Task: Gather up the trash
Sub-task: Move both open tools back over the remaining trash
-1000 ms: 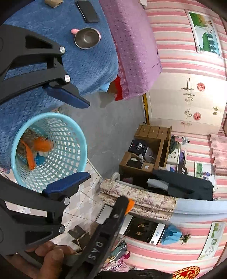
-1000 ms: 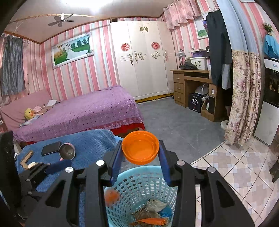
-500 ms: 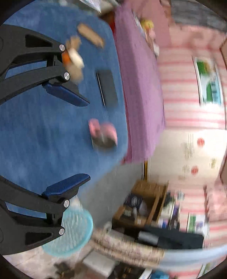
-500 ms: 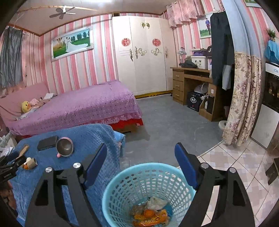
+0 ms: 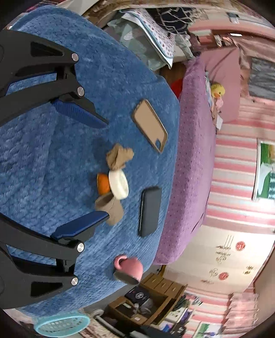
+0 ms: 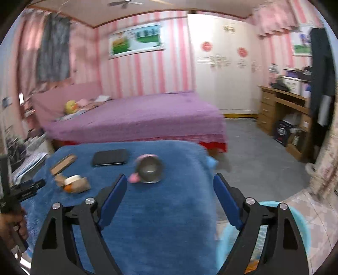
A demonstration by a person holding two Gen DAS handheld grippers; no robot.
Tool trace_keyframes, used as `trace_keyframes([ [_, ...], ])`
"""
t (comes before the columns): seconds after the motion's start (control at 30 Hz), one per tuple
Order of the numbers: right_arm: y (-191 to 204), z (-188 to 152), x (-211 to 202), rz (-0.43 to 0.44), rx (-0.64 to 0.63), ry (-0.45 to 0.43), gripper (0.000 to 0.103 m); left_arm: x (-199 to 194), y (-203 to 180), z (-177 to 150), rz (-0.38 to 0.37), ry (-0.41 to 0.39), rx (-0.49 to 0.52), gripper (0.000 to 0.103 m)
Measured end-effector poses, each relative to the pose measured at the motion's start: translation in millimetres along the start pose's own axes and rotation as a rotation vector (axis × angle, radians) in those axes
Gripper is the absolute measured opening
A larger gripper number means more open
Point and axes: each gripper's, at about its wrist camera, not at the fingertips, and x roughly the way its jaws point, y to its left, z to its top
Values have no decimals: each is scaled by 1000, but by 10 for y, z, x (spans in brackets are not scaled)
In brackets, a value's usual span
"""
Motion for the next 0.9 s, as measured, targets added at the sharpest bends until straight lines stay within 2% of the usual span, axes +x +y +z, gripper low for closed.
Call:
trace_keyframes([
  [0.13,455,-104,323,71,-12,50,84,25,120,-1,1,11,-22,79],
  [0.37,1062,-250,671,133,-93,112,84,56,301,-14,19,12,-21,79],
  [0.63,1390,-295,956,169,-141,159,84,176,545,49,27,29,-94,79],
  [0.9,1732,-348,1324,202,-219,196,85,367,687,112,54,52,-92,79],
])
